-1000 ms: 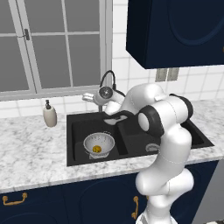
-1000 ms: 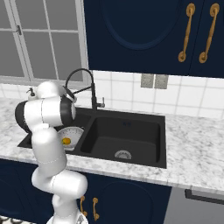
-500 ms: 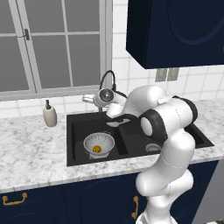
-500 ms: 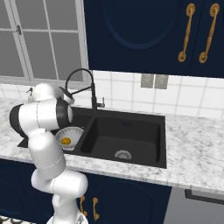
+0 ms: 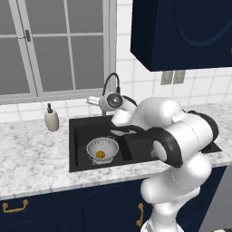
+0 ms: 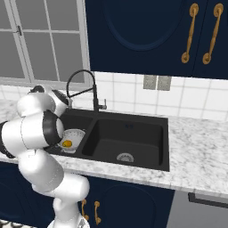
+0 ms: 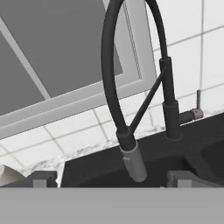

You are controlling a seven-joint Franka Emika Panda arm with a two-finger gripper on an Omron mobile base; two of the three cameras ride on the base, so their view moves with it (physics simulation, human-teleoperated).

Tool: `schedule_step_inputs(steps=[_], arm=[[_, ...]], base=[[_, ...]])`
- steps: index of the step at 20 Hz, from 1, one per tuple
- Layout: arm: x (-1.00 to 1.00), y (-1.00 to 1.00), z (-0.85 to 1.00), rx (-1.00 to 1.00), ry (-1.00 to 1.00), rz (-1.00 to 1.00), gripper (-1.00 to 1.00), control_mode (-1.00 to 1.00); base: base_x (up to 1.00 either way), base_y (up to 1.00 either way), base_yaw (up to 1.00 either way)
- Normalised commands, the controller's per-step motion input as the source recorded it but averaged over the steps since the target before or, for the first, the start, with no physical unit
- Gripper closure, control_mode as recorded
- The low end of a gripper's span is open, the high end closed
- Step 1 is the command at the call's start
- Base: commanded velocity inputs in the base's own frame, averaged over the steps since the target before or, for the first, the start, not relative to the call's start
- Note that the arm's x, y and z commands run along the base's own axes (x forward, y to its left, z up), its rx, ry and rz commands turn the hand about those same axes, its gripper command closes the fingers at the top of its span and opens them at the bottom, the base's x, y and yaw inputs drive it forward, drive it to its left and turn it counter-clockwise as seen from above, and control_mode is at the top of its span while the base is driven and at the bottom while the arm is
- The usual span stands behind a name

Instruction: Put the colander in the sink, put the mango in the colander, and turn on the sink faucet and pour water over the colander.

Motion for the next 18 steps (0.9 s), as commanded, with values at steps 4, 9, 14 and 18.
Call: schedule_step_inputs(steps=[4, 9, 14, 18], arm=[[-0.34, -0.31, 0.81, 0.0, 0.09, 0.0, -1.0, -1.0], [-0.29, -0.81, 0.38, 0.0, 0.13, 0.02, -1.0, -1.0], [-0.14, -0.93, 0.09, 0.0, 0.09, 0.04, -1.0, -1.0], [0.16, -0.9, -0.03, 0.0, 0.07, 0.0, -1.0, -1.0]], base=[[0.0, 0.0, 0.0], [0.0, 0.0, 0.0], [0.0, 0.0, 0.0], [0.0, 0.0, 0.0]])
